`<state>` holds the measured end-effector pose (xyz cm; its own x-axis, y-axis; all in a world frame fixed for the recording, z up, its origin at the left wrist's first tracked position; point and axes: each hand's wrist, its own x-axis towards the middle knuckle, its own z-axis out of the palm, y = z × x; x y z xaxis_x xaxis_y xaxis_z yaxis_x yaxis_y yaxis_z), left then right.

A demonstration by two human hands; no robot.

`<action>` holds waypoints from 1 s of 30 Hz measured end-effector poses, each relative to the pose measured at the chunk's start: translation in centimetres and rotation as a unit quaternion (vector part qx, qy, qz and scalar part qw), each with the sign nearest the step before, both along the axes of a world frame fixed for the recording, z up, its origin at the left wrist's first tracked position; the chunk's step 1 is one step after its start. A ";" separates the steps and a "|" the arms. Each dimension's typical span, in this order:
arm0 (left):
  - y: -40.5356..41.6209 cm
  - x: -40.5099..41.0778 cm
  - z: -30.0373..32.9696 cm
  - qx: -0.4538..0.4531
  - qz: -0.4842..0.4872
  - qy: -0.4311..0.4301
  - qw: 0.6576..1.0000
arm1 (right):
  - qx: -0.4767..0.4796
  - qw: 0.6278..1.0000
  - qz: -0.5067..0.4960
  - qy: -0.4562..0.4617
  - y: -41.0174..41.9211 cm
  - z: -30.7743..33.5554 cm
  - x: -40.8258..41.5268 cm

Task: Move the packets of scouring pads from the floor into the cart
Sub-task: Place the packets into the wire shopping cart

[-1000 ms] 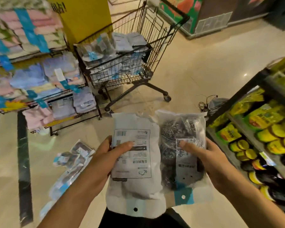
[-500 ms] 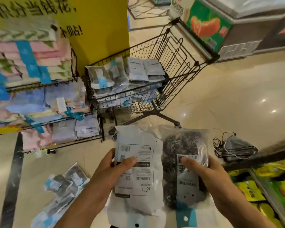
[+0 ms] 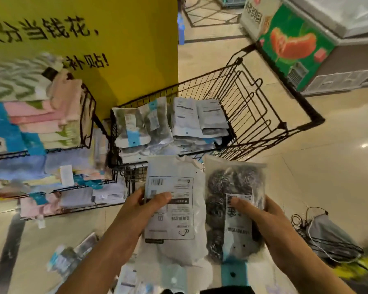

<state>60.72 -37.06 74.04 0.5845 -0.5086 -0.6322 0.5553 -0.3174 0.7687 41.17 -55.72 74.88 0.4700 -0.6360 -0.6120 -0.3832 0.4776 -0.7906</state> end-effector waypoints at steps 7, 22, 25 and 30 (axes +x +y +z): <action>-12.9 6.7 -0.6 0.031 0.026 -0.028 0.999 | -0.005 0.999 0.036 -0.005 -14.3 -0.8 7.2; -35.6 25.5 -13.4 0.091 0.031 -0.057 0.994 | -0.020 0.999 0.029 0.031 -36.3 -14.6 27.0; -37.7 28.8 -16.6 0.097 0.044 -0.075 0.991 | -0.028 0.999 0.018 0.033 -38.3 -17.6 31.0; -39.4 31.4 -18.9 0.119 0.021 -0.080 0.989 | -0.016 0.997 0.040 0.061 -39.6 -21.1 35.0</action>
